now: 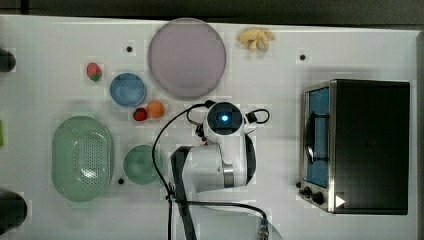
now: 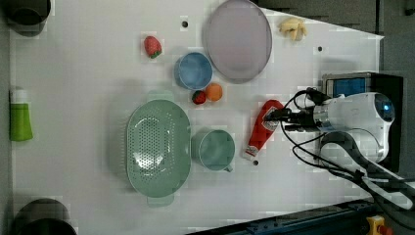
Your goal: Pick ketchup from strainer and place it on the table
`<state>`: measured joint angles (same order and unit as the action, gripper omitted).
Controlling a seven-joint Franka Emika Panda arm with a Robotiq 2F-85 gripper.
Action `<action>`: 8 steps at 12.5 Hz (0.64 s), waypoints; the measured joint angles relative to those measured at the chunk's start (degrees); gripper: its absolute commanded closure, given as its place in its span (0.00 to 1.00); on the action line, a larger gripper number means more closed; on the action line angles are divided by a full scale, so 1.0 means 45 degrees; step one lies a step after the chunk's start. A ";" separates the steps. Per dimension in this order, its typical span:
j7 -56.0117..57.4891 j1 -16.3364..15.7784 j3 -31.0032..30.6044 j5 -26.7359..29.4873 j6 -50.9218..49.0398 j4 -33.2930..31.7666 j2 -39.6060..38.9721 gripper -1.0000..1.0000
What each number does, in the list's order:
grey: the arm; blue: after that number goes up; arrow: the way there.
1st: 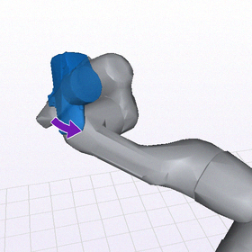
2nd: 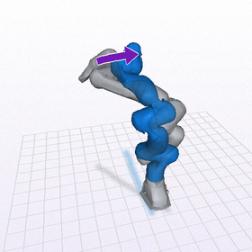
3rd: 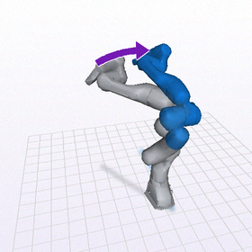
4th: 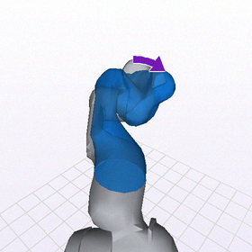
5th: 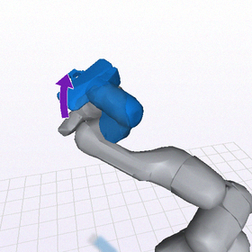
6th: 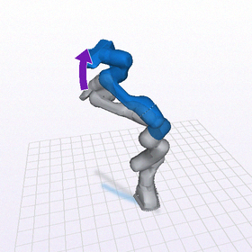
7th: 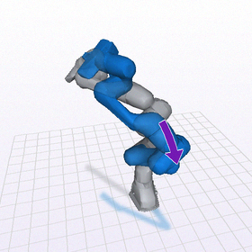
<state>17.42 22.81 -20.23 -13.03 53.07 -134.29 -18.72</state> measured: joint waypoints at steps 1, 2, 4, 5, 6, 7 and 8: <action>0.0000 0.0068 -0.0025 0.0022 -0.0031 0.0050 0.0162 0.00; 0.0000 0.0131 -0.0075 -0.0008 -0.0087 0.0224 0.0339 0.00; -0.0037 0.0050 -0.0003 0.0510 -0.0827 0.0821 0.1001 0.00; -0.0068 0.0065 -0.0022 0.0950 -0.1424 0.1343 0.1424 0.00; -0.0087 0.0053 -0.0019 0.1420 -0.2151 0.1965 0.1842 0.00; -0.0149 0.0081 -0.0056 0.1935 -0.3065 0.2711 0.2255 0.00; -0.0277 0.0090 -0.0078 0.2445 -0.3942 0.3531 0.2591 0.00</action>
<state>16.17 23.22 -20.58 -2.03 35.33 -118.40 -7.06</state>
